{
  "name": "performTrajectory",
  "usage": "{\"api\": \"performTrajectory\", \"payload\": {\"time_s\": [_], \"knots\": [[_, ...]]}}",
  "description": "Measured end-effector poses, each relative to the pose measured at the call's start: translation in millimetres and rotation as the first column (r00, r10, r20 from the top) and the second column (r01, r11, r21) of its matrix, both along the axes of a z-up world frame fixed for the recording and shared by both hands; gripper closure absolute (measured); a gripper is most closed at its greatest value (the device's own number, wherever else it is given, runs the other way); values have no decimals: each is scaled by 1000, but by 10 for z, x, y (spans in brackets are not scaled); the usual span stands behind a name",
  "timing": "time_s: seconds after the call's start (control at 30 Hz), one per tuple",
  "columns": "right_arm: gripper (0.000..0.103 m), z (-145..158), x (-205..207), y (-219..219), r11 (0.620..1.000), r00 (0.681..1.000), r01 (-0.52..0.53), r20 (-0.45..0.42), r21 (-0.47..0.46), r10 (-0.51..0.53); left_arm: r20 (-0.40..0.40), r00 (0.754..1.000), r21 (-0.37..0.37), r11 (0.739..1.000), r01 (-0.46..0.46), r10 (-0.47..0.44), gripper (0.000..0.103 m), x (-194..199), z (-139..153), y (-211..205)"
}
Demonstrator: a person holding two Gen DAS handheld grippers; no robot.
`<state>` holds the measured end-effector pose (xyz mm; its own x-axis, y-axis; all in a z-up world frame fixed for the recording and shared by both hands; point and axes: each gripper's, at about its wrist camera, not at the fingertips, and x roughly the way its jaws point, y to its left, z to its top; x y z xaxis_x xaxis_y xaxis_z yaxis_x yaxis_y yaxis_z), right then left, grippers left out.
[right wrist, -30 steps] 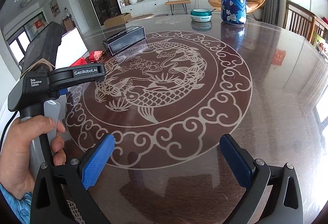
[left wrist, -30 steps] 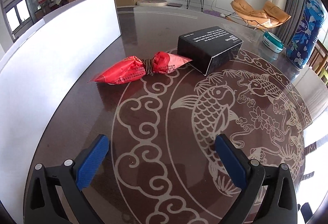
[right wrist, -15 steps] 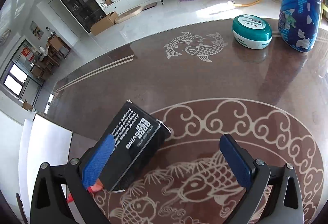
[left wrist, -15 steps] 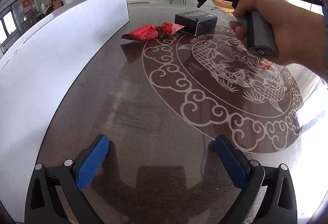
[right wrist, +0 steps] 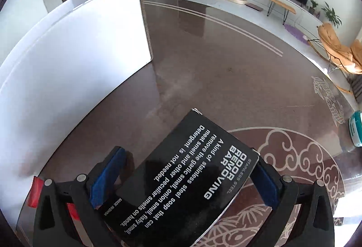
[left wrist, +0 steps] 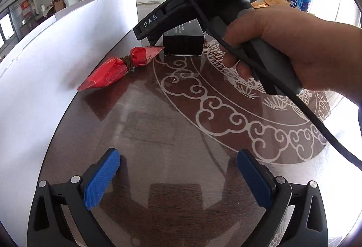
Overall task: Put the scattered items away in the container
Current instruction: 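Move right tool toward the black odor removing bar box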
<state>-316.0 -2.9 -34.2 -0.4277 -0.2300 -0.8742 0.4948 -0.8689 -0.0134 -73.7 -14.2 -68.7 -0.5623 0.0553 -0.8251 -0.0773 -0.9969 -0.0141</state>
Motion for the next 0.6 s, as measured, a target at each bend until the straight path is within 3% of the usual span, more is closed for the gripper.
{"api": "performTrajectory", "payload": {"time_s": [0.23,0.33,0.43,0.5,0.6], "knots": [[0,-67,855,558,998,998,-66,-3,-5,66,1,998,-16,998,64,-64,0,399,27,41],[0,-3,1105,812,999,1000,-25,-11,40,25,3,998,-16,998,60,-60,0,416,30,83],[0,274,1123,860,999,997,21,-77,-47,-25,20,998,-16,998,55,-54,0,408,25,112],[0,467,1036,682,995,992,7,-122,-99,-19,24,998,-13,998,66,-66,0,457,29,123],[0,561,737,259,995,990,-17,-141,-98,3,10,997,-9,997,72,-72,0,632,14,126]]}}
